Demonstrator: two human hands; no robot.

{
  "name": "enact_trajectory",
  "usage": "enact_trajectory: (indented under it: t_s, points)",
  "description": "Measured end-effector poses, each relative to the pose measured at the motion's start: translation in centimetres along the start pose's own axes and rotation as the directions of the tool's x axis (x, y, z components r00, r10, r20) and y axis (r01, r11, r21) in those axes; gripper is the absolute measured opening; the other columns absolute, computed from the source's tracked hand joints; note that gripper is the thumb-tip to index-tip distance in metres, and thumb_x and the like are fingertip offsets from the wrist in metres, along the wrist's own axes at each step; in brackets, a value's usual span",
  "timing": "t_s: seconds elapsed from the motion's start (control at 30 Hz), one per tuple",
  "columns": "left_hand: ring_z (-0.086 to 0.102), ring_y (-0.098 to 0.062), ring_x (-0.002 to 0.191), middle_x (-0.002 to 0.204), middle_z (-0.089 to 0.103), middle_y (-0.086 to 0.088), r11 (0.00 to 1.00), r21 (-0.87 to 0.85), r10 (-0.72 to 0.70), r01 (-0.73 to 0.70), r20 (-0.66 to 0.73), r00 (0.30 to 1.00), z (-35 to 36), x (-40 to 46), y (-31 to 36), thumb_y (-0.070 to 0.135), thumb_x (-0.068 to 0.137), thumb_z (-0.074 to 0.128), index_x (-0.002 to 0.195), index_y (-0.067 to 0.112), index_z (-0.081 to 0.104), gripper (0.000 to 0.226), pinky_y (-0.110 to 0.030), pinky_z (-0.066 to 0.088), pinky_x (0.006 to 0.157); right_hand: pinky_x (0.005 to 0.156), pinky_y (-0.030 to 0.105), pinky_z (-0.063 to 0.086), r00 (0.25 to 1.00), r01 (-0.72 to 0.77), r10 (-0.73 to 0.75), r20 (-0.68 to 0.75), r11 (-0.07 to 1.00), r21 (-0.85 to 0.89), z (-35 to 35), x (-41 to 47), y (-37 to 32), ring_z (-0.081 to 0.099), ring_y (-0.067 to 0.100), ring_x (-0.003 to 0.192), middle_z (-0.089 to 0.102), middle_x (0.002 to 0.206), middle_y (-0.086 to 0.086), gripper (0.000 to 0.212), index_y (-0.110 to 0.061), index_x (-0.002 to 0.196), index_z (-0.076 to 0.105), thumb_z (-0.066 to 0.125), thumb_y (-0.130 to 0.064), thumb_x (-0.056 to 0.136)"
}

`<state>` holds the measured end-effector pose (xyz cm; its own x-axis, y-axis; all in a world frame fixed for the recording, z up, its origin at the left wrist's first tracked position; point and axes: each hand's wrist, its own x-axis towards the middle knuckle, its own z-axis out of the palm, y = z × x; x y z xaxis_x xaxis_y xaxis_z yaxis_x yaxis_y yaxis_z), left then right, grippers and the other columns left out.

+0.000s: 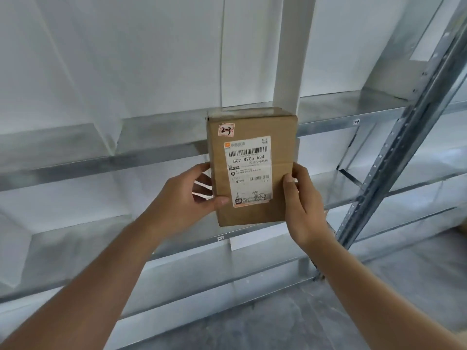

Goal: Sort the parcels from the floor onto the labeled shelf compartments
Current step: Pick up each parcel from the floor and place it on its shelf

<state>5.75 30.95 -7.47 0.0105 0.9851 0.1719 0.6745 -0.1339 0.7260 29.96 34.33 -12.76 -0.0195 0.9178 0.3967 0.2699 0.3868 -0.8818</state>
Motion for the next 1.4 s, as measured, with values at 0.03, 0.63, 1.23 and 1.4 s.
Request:
enact_trajectory:
  t_s: [0.03,0.63,1.23,1.4]
  points:
    - [0.072,-0.008,0.095,0.117,0.068,0.018,1.000,-0.007,-0.023,0.023,-0.018,1.000,1.6,0.2,0.3,0.041,0.081,0.084,0.147,0.036,0.049,0.075,-0.023,0.061,0.081,0.083,0.005,0.043,0.999,0.008,-0.008,0.041,1.000,0.005,-1.1,0.6,1.4,0.058,-0.008,0.113,0.066,0.125,-0.022,0.038,-0.029,0.143,0.050,0.033,-0.043,0.112]
    - [0.074,-0.016,0.107,0.130,0.067,0.020,0.911,-0.321,-0.331,0.259,-0.195,0.923,24.0,2.1,-6.7,0.009,0.096,0.072,0.152,0.040,0.047,0.069,-0.044,0.060,0.099,0.097,0.011,0.048,0.901,-0.134,0.113,0.420,0.991,0.021,-5.9,3.1,23.1,0.057,-0.009,0.122,0.064,0.131,-0.032,0.050,-0.055,0.156,0.032,0.039,-0.042,0.109]
    - [0.072,-0.011,0.112,0.132,0.066,0.017,0.903,-0.353,-0.332,0.245,-0.211,0.919,30.8,7.5,-14.2,0.010,0.096,0.071,0.153,0.038,0.045,0.068,-0.043,0.057,0.103,0.109,0.041,0.047,0.923,-0.210,0.164,0.348,0.973,0.098,-2.2,5.2,34.0,0.061,0.016,0.120,0.068,0.137,-0.008,0.050,-0.038,0.157,0.042,0.042,-0.015,0.112]
    - [0.071,-0.021,0.116,0.131,0.066,0.017,0.897,-0.370,-0.331,0.241,-0.205,0.921,30.1,8.3,-14.6,0.011,0.097,0.070,0.153,0.040,0.045,0.068,-0.045,0.058,0.102,0.116,0.049,0.045,0.919,-0.238,0.186,0.348,0.965,0.114,-1.3,6.0,33.4,0.058,0.016,0.134,0.063,0.143,-0.013,0.052,-0.043,0.156,0.041,0.039,-0.014,0.113]
